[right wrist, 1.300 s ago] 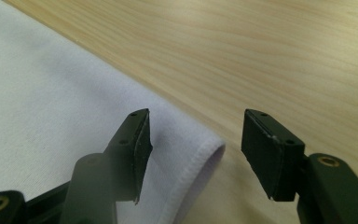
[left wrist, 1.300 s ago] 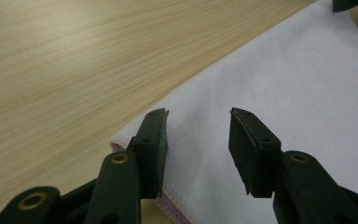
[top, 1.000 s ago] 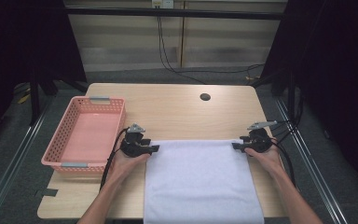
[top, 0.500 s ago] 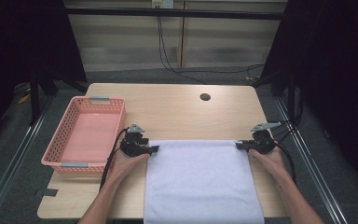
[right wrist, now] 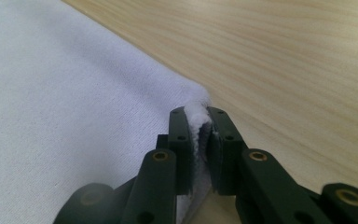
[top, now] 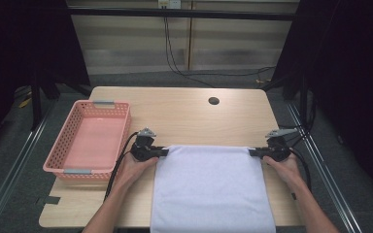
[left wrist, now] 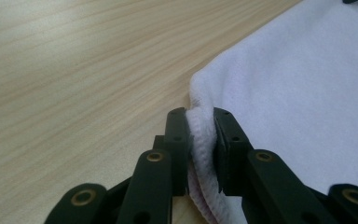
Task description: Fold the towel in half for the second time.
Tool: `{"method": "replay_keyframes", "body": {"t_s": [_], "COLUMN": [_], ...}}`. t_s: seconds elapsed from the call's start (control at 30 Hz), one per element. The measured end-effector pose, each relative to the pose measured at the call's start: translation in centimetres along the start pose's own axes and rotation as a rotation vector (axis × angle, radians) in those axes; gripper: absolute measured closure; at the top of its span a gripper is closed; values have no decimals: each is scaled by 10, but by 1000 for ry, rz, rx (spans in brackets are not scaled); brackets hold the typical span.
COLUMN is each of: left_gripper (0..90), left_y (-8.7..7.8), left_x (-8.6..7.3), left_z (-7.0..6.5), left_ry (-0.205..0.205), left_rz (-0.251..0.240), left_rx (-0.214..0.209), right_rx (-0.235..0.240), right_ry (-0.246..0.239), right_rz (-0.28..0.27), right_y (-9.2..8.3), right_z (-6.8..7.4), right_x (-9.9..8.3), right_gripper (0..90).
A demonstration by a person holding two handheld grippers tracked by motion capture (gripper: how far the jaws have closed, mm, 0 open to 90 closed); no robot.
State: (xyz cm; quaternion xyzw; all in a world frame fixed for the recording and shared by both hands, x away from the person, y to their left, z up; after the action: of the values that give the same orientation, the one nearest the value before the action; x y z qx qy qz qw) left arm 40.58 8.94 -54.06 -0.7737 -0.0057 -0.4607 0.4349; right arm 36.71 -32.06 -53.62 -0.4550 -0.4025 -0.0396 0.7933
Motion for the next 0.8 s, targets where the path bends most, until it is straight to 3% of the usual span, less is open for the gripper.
{"method": "replay_keyframes", "body": {"t_s": [0.1,0.17,0.37,0.7,0.8], "left_gripper": [780,780,779,780,781], "left_y": [-5,-12,-28,-38,-39], "left_x": [4,10,27,53,60], "left_z": [1,0,-5,0,3], "left_ry": [4,-22,-11,7,-22], "left_rz": [-13,-57,-124,-158,-177], "left_rx": [-10,-26,-23,-5,-9], "right_rx": [7,15,28,28,32], "right_ry": [2,6,7,-6,1], "right_rz": [-15,-44,-113,-192,-222], "right_y": [-4,-8,-24,-41,-42], "right_z": [0,0,1,0,0], "right_x": [2,6,17,40,47], "right_gripper": [816,819,823,831,835]}}
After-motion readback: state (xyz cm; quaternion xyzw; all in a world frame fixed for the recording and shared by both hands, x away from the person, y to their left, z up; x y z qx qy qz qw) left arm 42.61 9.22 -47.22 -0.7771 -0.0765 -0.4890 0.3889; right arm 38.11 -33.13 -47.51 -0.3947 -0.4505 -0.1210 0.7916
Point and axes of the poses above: each handheld gripper's, and its own axes: y roughly forward along the jaws, x roughly out of its top, z roughly to its left, the point moved 5 cm from there along y, roughly forward along the jaws, and after that the axes turned 7 degrees about x, right-handed, at the moved point
